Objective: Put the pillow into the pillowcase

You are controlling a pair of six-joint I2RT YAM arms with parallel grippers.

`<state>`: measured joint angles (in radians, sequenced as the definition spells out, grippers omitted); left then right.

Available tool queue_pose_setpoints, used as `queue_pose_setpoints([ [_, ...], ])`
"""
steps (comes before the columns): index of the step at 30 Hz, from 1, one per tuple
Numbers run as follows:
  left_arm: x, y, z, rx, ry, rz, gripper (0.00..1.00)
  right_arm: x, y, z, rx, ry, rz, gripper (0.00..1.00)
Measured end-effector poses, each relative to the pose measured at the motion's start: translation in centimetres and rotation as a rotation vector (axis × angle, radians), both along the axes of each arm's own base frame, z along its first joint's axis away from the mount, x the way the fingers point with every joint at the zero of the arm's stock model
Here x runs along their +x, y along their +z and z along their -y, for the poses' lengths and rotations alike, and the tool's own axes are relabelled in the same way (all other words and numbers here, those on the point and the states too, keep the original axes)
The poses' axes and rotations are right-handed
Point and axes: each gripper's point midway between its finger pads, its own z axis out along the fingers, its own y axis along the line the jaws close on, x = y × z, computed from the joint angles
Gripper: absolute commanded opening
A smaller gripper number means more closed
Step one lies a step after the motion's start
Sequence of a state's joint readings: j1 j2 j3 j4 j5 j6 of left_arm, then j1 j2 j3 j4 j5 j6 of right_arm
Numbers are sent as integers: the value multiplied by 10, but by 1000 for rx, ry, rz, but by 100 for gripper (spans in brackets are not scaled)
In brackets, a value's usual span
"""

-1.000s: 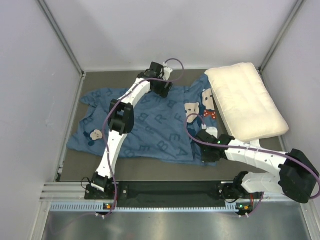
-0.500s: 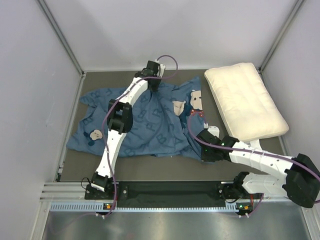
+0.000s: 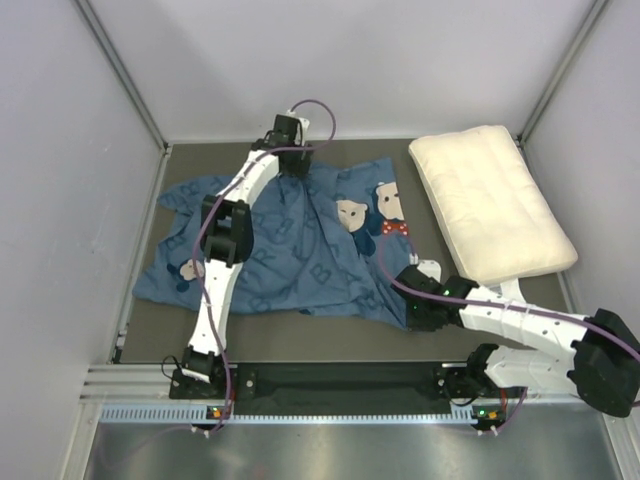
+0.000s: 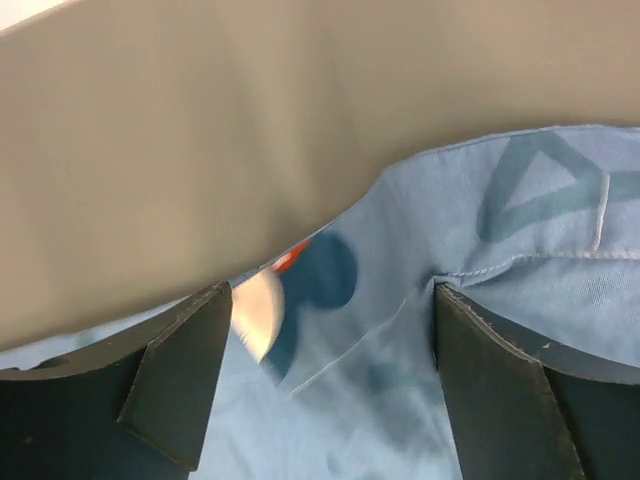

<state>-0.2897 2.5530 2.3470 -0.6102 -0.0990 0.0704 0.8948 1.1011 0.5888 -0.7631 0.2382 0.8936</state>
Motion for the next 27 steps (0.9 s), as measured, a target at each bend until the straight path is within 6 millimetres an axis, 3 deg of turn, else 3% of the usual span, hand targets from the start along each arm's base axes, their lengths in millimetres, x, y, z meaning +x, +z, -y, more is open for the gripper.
queue_pose_setpoints([
  [3, -13, 27, 10, 14, -8, 27, 90, -3, -2, 5, -35, 7, -22, 48],
  [5, -26, 49, 25, 15, -19, 51, 99, -1, 2, 6, -60, 14, -22, 55],
  [7, -47, 77, 50, -2, -47, 77, 99, 9, 14, 1, -53, 13, 13, 56],
  [11, -94, 124, 95, -78, -89, 109, 98, 44, 48, -5, -16, -24, 111, 64],
  [14, -122, 140, 116, -140, -89, 103, 95, 82, 75, 11, -1, -112, 193, 76],
  [17, -136, 129, 122, -164, -54, 66, 88, 117, 97, 35, -15, -187, 266, 85],
  [21, -152, 88, 126, -152, 5, -30, 81, 168, 119, 56, -70, -257, 342, 91],
  [24, -169, 59, 126, -139, 36, -105, 81, 205, 123, 69, -149, -305, 359, 91],
  [27, -193, 27, 122, -109, 52, -177, 81, 240, 112, 82, -243, -343, 335, 93],
])
